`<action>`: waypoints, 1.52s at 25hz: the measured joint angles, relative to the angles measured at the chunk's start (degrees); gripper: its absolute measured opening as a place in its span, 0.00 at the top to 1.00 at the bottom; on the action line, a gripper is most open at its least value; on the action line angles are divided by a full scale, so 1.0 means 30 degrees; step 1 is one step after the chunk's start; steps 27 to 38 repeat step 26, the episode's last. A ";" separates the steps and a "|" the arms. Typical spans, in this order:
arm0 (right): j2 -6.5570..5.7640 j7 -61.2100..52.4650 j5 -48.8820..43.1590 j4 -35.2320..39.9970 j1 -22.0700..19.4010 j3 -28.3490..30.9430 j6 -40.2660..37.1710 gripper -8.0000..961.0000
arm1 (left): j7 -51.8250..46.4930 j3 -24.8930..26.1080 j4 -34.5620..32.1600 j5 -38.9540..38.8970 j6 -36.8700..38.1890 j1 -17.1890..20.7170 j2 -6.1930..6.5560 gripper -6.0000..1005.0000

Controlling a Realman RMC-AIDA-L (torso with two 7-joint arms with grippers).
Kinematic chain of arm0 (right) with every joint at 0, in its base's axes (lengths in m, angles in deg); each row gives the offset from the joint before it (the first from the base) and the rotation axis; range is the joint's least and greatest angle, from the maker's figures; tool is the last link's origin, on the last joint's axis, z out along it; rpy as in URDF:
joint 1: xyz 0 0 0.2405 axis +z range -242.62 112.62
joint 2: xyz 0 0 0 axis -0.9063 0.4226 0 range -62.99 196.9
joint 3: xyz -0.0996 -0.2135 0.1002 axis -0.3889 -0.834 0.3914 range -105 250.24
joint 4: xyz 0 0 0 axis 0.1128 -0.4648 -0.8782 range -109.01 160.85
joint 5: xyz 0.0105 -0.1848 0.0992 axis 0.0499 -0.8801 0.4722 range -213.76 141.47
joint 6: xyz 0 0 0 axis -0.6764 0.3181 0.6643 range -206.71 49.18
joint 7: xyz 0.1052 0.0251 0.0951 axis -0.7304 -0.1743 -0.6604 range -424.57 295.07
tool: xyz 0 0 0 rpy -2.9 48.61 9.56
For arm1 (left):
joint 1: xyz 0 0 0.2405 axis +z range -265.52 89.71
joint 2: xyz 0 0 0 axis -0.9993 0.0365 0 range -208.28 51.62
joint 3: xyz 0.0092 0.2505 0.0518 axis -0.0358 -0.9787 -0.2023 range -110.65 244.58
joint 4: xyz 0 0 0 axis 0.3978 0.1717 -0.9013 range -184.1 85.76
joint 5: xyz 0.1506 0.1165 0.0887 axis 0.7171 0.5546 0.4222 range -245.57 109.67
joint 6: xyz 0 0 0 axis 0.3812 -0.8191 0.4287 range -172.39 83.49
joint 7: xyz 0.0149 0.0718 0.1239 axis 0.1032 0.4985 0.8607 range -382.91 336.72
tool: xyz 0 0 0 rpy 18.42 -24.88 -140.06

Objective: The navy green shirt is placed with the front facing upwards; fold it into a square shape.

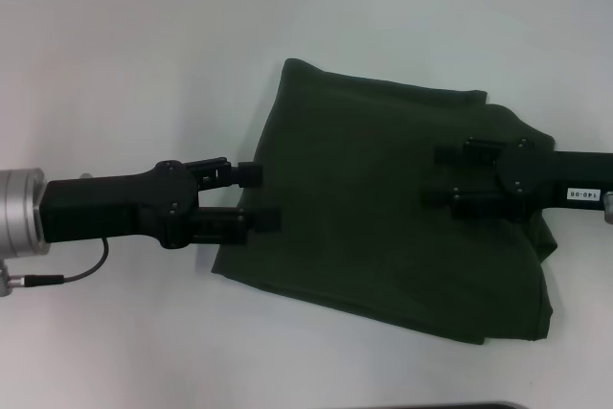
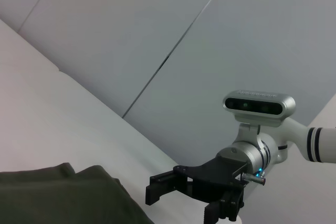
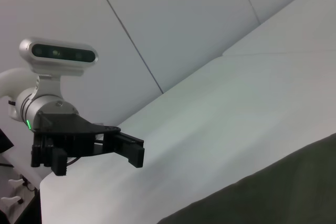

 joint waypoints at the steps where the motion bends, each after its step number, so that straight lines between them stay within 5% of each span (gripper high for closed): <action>1: -0.0018 -0.0001 0.0000 0.0000 0.0012 -0.0008 -0.0010 0.06 | 0.0001 -0.0010 0.0001 -0.0001 0.0002 -0.0004 0.0000 0.10; 38: -0.0047 -0.0118 0.0001 0.0031 0.0120 0.0107 -0.0064 0.06 | -0.0173 -0.0030 -0.0016 -0.0015 -0.0039 -0.0066 0.0000 0.10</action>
